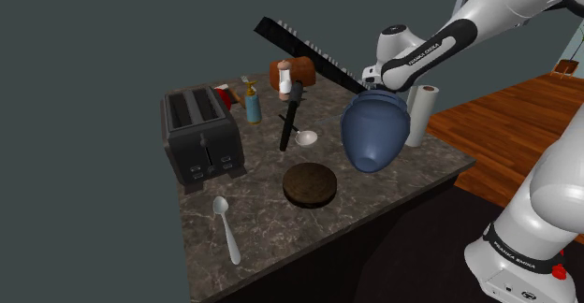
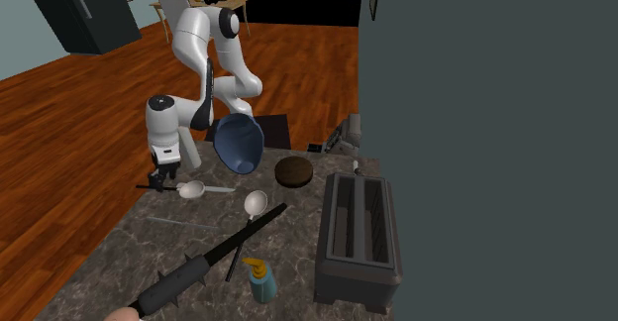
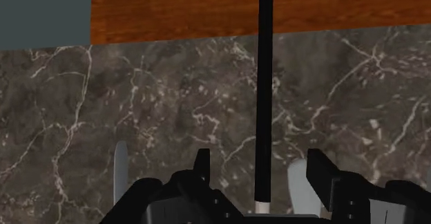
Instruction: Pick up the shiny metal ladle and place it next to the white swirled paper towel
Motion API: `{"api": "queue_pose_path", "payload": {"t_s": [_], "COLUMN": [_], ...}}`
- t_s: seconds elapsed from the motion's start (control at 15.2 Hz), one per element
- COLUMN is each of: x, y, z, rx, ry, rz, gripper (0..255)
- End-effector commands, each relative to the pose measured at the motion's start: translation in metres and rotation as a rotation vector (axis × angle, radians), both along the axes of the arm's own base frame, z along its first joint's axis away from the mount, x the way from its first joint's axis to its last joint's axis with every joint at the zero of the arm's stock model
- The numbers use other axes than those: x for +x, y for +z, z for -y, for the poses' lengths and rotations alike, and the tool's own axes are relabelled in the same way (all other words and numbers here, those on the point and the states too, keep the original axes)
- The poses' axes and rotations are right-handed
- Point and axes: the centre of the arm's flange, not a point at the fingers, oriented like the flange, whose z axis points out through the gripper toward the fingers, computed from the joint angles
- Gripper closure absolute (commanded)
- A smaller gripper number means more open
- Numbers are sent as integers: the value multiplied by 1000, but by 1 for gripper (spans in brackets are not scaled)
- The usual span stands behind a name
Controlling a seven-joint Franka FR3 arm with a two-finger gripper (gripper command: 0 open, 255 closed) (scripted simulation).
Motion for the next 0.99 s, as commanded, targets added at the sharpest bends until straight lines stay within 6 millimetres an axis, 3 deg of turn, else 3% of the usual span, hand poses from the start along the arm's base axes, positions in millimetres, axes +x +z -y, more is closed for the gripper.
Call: {"api": "queue_pose_path", "payload": {"t_s": [0.0, 0.2, 0.46, 0.92], "x": [-2, -1, -3, -3], "y": [-8, -8, 39, 39], "z": [-4, -5, -19, -19], "rx": [2, 1, 2, 2], "ry": [8, 8, 8, 8], "rz": [-18, -19, -19, -19], "gripper": [0, 0, 0, 0]}}
